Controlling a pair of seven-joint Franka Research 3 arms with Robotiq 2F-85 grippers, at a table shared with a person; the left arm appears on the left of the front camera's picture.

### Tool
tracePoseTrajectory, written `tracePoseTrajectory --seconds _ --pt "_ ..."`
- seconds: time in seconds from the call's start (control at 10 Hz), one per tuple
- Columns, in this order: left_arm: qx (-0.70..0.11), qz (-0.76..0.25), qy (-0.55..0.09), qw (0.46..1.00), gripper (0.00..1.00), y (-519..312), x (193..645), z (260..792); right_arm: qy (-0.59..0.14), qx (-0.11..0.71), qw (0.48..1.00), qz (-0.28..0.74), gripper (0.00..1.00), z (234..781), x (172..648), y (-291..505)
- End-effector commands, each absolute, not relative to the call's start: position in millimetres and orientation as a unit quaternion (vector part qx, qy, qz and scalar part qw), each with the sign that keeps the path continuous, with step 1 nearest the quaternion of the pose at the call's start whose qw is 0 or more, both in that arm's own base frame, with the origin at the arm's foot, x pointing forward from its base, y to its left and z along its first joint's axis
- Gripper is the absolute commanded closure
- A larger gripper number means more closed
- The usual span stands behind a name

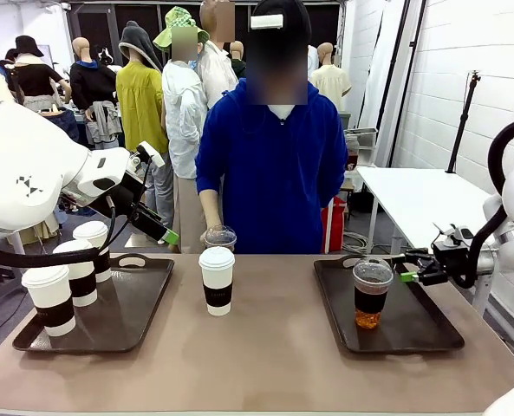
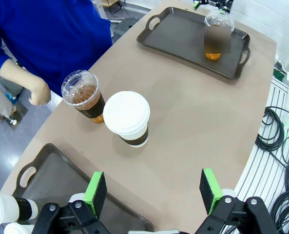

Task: Distribute the coffee onto the tray.
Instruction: Pick up another iced Americano from the middle of the table and place it on the right Handle tray.

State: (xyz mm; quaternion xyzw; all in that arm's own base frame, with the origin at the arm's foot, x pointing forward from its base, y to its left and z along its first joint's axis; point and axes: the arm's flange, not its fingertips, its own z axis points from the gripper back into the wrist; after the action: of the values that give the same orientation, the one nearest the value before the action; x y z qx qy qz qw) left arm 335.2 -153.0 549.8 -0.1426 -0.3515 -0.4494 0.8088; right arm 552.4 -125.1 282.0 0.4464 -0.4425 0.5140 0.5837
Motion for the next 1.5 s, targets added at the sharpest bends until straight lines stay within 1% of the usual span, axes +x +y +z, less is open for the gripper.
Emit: tracePoseTrajectory --seconds 0.0,0.3,0.5,0.8,1.1,1.4 --pt "-0.143 -0.455 -0.353 0.805 0.00 -152 336 549 -0.453 0.452 0.585 0.498 0.00 280 584 -123" --pt "-0.143 -0.455 -0.353 0.805 0.00 -152 336 549 -0.468 0.458 0.578 0.487 0.00 280 625 -106" --pt "-0.143 -0.455 -0.353 0.805 0.00 -152 336 549 -0.471 0.461 0.576 0.483 0.00 278 642 -89" --pt "-0.143 -0.455 -0.353 0.805 0.00 -152 336 549 -0.466 0.470 0.586 0.468 0.00 273 644 -64" --pt "-0.143 -0.455 -0.353 0.805 0.00 -152 336 549 -0.452 0.474 0.586 0.477 0.00 264 643 -43" --pt "-0.143 -0.455 -0.353 0.805 0.00 -152 336 549 -0.456 0.473 0.576 0.486 0.00 264 643 -51"
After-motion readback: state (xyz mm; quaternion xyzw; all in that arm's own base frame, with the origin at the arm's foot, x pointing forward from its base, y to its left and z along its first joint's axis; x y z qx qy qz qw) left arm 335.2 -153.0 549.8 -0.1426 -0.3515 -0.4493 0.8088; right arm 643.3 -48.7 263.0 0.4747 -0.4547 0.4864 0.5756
